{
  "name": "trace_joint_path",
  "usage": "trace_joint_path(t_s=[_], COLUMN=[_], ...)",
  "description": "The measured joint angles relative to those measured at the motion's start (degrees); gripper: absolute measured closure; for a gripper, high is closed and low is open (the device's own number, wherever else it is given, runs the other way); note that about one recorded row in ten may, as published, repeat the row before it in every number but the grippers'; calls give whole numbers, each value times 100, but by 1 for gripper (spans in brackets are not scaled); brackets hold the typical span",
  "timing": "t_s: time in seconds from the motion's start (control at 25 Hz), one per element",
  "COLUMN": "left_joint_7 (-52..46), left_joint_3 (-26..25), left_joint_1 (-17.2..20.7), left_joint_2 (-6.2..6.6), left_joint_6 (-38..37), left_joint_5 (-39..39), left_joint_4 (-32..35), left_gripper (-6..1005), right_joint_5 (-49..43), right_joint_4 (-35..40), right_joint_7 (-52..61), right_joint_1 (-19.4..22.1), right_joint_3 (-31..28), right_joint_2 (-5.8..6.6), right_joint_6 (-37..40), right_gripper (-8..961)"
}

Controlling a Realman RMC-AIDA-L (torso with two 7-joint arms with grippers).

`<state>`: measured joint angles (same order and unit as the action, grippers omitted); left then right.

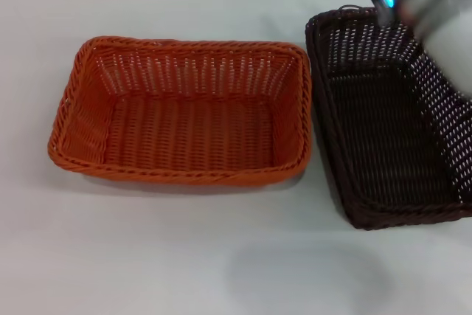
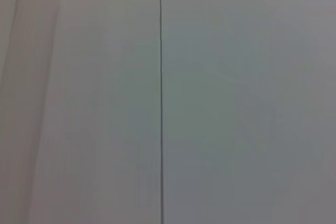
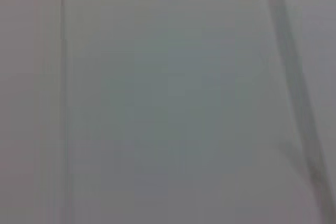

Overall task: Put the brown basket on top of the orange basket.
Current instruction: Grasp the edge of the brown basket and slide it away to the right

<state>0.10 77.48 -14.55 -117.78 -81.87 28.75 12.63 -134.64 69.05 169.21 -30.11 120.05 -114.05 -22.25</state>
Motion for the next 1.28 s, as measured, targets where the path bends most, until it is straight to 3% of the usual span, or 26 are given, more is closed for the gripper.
trace_joint_path(t_s=[0.04,0.24,0.36,0.44,0.72,0.88,1.04,1.28], left_joint_7=[29,109,134,173,581,673,657,668], left_joint_3=[0,0,0,3,-137,-216,-235,-291], left_joint_1=[-2,-17,-47,-98,-174,-189,-189,-255], left_joint_2=[-3,-4,0,14,13,11,18,41], left_joint_6=[45,406,568,826,1013,1019,1020,1185], left_joint_5=[6,42,46,45,41,35,39,40], left_joint_4=[-49,-74,-81,-91,-96,-104,-103,-107], left_gripper=[269,270,270,270,270,270,270,270], right_joint_5=[0,-161,-161,-140,-23,298,446,264], right_joint_4=[0,916,990,966,1798,2351,2763,2902], right_joint_7=[0,-315,-518,-684,-1303,-1713,-1978,-2229], right_joint_1=[0,-1038,-1658,-1963,-2171,-2190,-2072,-1721], right_joint_3=[0,-1774,-2782,-3343,-4655,-5147,-5326,-4941], right_joint_2=[0,-231,-351,-365,-336,-306,-293,-127], right_joint_6=[0,4633,7086,8306,11818,13436,14387,14620], right_gripper=[125,125,125,126,126,126,127,127])
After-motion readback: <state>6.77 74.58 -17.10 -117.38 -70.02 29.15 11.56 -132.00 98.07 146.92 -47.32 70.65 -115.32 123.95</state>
